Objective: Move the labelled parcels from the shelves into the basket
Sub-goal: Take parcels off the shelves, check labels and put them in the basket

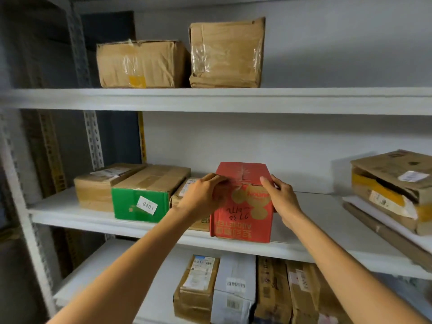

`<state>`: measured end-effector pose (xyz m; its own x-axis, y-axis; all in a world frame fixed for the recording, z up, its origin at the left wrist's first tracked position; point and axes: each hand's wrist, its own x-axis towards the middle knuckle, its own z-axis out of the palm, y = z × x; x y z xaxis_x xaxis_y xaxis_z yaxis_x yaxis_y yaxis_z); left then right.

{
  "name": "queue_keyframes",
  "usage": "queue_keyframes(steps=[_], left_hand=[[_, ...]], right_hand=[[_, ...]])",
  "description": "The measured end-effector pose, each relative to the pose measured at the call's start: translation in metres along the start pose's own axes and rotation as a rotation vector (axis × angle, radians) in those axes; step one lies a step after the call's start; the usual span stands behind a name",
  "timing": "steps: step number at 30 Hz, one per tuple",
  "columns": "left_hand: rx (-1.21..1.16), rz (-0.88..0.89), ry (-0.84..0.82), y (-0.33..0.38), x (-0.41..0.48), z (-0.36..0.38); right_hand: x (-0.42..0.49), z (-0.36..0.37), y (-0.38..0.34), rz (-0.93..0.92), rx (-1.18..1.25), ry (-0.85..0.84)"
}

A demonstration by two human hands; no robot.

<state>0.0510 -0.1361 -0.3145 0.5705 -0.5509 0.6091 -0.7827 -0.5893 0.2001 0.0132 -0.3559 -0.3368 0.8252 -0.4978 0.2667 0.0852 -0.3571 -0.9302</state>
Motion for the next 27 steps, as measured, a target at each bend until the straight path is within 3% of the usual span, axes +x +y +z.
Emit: queue_keyframes(steps=[5, 8, 11, 16, 21, 27], left_hand=[[0.033, -0.015, -0.028, 0.005, -0.002, -0.002], [0.088, -0.051, -0.181, 0.016, 0.005, -0.014], [0.249, -0.065, -0.29, 0.022, 0.01, -0.023], [0.229, 0.148, -0.141, 0.075, -0.004, -0.002], [0.134, 0.135, -0.468, 0.143, -0.006, 0.051], [0.043, 0.137, -0.584, 0.216, 0.001, 0.084]], right_hand=[[-0.004, 0.003, -0.006, -0.022, -0.038, -0.014], [-0.016, -0.001, -0.021, -0.085, -0.214, -0.012], [-0.038, -0.02, -0.025, -0.129, -0.44, -0.158], [-0.078, -0.084, 0.0, -0.097, -0.913, -0.302], [-0.118, -0.153, 0.014, 0.089, -1.124, -0.31], [-0.146, -0.232, 0.018, 0.097, -1.186, -0.316]])
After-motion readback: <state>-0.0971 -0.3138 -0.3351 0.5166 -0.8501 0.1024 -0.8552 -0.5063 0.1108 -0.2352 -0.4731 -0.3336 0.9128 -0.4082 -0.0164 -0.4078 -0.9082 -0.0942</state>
